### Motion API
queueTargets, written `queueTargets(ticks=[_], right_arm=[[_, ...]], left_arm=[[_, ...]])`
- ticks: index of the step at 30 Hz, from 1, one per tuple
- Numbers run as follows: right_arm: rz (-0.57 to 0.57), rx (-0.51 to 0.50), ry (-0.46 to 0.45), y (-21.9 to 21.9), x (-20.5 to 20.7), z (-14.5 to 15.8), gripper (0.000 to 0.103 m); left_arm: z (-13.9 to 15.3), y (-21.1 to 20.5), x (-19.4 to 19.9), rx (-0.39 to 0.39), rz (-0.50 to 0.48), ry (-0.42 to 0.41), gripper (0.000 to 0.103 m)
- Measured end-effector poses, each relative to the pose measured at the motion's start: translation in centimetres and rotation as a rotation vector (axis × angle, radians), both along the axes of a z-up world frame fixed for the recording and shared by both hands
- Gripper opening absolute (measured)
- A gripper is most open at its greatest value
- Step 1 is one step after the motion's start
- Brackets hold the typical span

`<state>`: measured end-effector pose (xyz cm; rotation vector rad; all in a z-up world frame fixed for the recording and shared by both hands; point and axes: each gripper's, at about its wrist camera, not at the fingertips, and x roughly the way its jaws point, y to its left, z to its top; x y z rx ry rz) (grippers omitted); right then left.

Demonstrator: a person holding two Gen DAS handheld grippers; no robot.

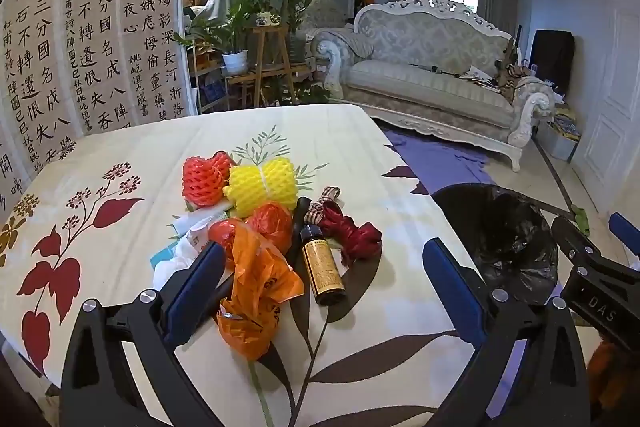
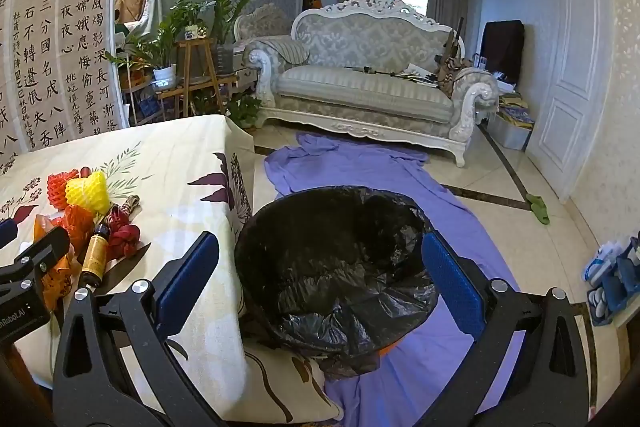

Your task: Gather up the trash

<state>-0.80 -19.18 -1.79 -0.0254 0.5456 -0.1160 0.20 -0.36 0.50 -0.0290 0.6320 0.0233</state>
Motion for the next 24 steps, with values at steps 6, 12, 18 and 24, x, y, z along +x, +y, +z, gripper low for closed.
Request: queueTargets(ticks=[6, 12, 18, 24], right_arm=[[0.001, 0.001, 0.005, -0.1, 0.2, -0.2, 0.099], [0.0, 0.0, 0.008, -0.1, 0.1, -0.4, 0.099], [-0.001, 0.0, 0.011, 0.0, 0.5, -0.5, 0.099], [0.001, -0.001, 0.012, 0.0, 0.4, -0.7, 0.099]], left_arm=[[0.0, 0.1, 0.0, -0.002, 0.002, 0.002, 0.096], [-0.2, 0.5, 0.2, -0.003, 0.005, 0.008, 0.096], [-0.5, 0.7, 0.1, -0.003, 0.007, 0.009, 0.096], [-0.5, 0.6, 0.2, -0.003, 0.005, 0.01, 0.096]])
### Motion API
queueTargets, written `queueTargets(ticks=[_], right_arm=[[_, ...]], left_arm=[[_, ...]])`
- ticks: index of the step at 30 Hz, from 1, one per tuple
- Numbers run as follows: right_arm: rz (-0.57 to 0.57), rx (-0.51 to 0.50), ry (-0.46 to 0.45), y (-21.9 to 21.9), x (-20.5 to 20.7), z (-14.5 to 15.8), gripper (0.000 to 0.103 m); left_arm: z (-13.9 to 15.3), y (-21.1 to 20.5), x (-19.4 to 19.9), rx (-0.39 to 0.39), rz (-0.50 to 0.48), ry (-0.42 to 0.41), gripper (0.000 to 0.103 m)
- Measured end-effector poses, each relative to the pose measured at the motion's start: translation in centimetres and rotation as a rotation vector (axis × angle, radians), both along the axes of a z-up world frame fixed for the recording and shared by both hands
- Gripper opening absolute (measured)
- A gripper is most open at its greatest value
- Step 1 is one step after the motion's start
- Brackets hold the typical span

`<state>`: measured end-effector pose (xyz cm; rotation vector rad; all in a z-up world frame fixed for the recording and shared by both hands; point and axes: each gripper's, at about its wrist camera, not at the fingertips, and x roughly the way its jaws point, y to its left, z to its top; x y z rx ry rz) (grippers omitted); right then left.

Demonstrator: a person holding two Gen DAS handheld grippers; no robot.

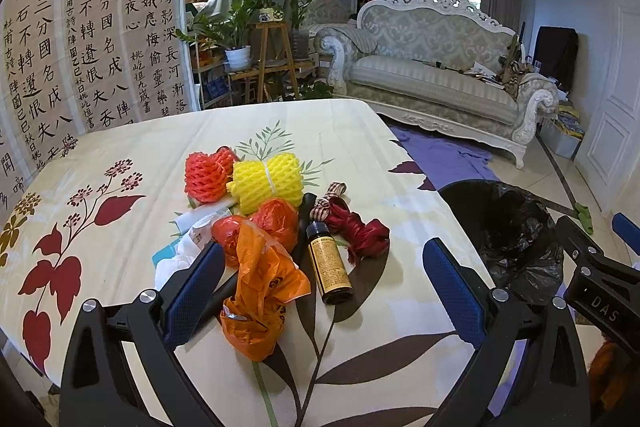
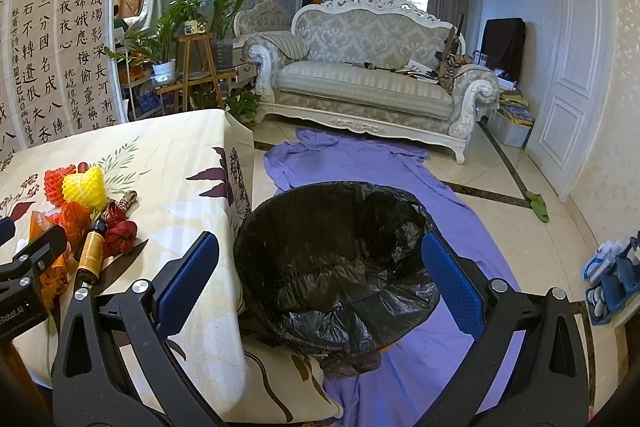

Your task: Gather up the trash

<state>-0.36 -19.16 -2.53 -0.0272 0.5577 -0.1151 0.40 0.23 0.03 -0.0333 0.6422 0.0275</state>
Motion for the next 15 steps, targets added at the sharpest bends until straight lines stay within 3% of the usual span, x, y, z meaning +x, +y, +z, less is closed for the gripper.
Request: queueTargets(ticks=[15], right_arm=[[-0.005, 0.0, 0.008, 0.2, 0.2, -1.1, 0.099]], left_arm=[[-0.6, 0.2, 0.2, 0.002, 0.0, 0.008, 0.096]])
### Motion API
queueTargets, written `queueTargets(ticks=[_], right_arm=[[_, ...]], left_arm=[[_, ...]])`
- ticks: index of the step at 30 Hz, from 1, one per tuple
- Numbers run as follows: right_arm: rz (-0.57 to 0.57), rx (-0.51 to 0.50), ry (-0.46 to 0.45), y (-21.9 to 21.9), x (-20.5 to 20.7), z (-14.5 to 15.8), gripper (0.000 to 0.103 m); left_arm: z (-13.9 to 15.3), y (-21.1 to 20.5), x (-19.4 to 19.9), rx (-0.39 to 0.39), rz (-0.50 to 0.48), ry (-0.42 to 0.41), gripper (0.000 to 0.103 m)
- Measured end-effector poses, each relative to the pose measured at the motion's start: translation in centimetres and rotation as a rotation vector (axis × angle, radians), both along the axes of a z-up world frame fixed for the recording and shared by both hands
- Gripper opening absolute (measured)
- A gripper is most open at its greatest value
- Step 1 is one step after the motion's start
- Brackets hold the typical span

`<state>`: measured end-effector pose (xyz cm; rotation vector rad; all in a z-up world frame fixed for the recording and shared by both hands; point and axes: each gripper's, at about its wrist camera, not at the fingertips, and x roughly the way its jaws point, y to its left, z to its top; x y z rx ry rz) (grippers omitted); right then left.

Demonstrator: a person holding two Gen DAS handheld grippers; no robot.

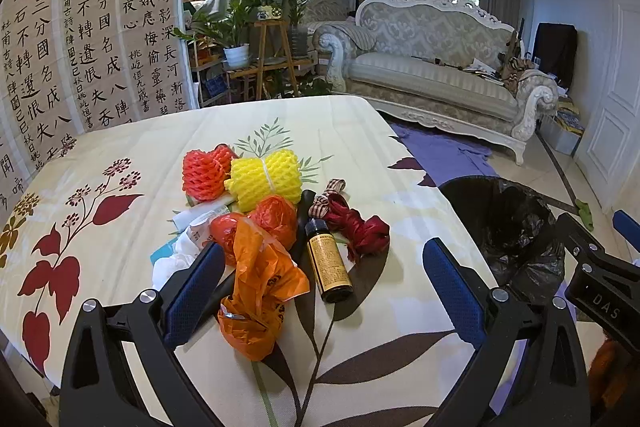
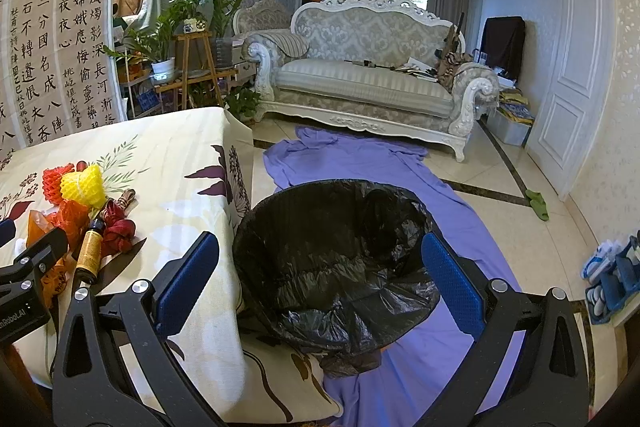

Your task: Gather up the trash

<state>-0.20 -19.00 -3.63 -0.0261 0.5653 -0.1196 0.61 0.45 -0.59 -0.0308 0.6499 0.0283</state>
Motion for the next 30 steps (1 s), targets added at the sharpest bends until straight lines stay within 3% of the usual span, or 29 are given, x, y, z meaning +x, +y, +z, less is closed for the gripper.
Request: queueTargets(ticks=[30], right_arm=[[0.001, 0.001, 0.012, 0.15, 0.57, -0.46, 0.099]], left_arm=[[-0.37, -0.23, 0.37, 0.012, -0.005, 0.014, 0.096]])
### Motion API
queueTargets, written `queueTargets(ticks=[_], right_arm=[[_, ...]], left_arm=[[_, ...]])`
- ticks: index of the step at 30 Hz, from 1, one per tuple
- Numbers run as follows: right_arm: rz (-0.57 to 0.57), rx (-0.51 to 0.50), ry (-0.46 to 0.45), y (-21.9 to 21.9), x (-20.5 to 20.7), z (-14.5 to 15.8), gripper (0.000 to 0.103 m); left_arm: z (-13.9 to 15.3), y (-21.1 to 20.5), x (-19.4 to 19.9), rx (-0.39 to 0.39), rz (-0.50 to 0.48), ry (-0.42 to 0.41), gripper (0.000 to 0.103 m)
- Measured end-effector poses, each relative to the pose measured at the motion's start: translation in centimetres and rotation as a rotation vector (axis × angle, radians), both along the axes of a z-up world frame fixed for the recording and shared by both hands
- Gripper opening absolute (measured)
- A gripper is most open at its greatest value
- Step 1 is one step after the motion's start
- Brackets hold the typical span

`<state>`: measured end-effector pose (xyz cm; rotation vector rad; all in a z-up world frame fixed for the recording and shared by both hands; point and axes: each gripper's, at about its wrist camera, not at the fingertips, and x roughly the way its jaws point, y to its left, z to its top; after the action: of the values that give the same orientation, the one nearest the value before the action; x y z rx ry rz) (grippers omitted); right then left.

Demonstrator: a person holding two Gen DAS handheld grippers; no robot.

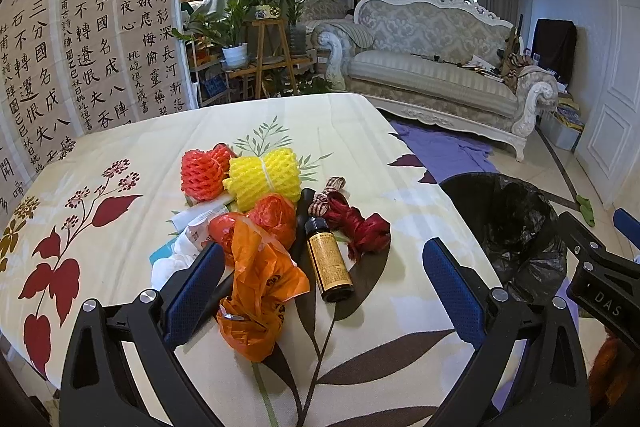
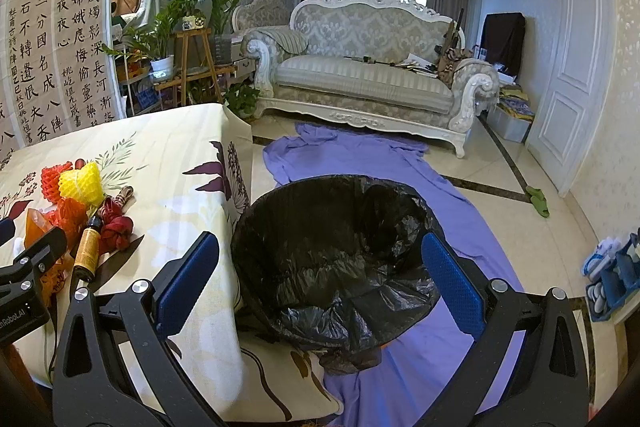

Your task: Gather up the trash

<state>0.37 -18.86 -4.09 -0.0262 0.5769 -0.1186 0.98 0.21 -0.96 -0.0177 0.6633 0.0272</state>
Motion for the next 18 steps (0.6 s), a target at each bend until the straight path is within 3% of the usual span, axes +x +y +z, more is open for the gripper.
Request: queueTargets(ticks=[18], right_arm=[[0.011, -0.008, 0.03, 0.7, 0.3, -0.8, 0.099]], left_arm=[[-0.9, 1.1, 0.2, -0.002, -0.003, 0.044, 0.096]])
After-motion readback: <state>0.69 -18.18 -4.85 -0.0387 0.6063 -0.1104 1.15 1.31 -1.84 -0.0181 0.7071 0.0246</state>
